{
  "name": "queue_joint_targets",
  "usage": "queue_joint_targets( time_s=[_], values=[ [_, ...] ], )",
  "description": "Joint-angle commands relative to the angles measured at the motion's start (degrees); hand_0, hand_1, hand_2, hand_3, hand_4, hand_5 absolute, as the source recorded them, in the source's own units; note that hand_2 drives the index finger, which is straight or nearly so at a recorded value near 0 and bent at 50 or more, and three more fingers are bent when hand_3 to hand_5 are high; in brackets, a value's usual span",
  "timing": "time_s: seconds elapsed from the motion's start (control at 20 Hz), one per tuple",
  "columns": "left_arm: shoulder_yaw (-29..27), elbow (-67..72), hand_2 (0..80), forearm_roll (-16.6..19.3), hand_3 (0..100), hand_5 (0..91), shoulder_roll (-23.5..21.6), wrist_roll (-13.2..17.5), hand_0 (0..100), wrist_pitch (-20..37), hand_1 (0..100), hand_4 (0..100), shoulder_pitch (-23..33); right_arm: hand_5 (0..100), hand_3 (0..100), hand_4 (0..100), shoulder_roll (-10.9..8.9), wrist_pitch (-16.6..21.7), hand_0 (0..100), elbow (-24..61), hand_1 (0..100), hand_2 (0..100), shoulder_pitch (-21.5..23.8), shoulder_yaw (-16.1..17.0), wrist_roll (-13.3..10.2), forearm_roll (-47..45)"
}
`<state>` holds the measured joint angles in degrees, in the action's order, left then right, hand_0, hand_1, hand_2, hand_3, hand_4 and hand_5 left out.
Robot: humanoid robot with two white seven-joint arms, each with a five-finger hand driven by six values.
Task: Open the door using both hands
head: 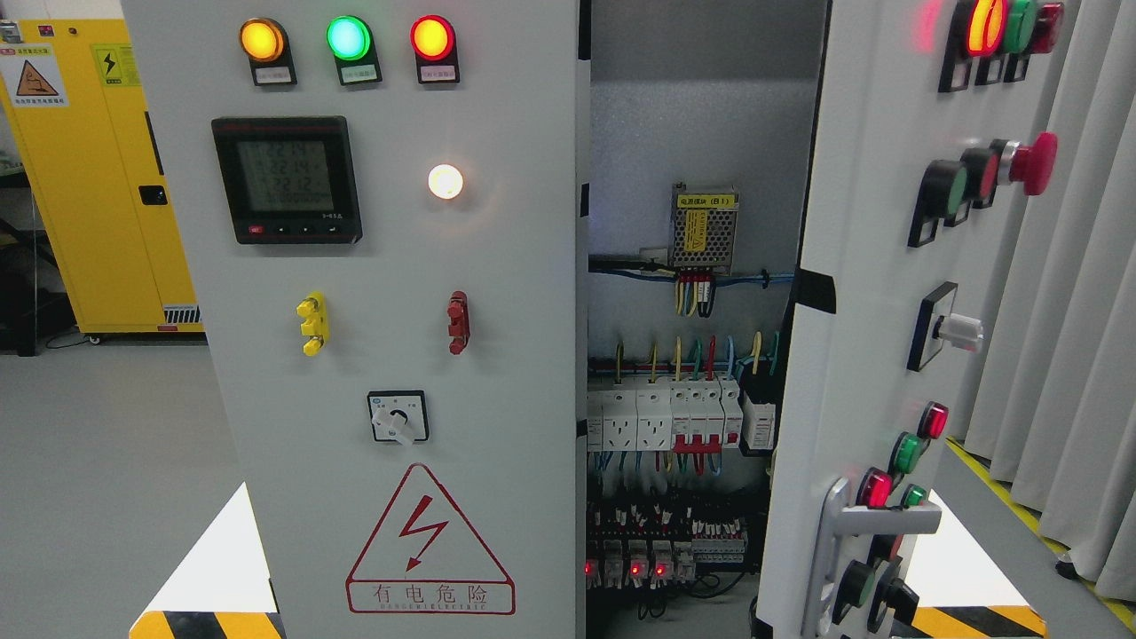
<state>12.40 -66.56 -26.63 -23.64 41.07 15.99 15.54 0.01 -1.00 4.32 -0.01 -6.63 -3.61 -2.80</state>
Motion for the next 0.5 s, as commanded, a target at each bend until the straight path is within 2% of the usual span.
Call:
queue_joint_targets(
  time_s=[0.0, 0.15, 0.25, 0.3, 0.45],
  values=[
    [1.75, -31.34, 0.0, -8.26, 0, 0.0, -15.46, 3.67, 12, -0.17, 56, 0, 0.36, 0, 0, 0, -0.18, -0.05, 0, -0.02, 50, 4, 1.24, 0.04, 0.01, -0.01],
    [1.84, -34.33, 0.0, -8.7, 0, 0.0, -17.48, 4.46, 12, -0.34, 56, 0, -0.34, 0, 0, 0, -0.18, -0.05, 0, -0.02, 50, 4, 1.24, 0.04, 0.01, 0.07],
    [1.84, -36.7, 0.0, -12.1, 0, 0.0, -19.42, 6.47, 12, -0.78, 56, 0, -1.12, 0, 0, 0, -0.18, -0.05, 0, -0.02, 50, 4, 1.24, 0.04, 0.01, -0.01],
    [1.84, -37.32, 0.0, -14.3, 0, 0.0, -19.51, 6.66, 12, -2.0, 56, 0, -2.17, 0, 0, 0, -0.09, -0.05, 0, -0.02, 50, 4, 1.24, 0.13, 0.01, -0.01],
    [1.84, -37.68, 0.0, -17.65, 0, 0.0, -19.51, 6.66, 12, -7.62, 56, 0, -7.09, 0, 0, 0, -0.09, -0.05, 0, -0.02, 50, 4, 1.24, 0.04, 0.01, -0.01]
  ],
)
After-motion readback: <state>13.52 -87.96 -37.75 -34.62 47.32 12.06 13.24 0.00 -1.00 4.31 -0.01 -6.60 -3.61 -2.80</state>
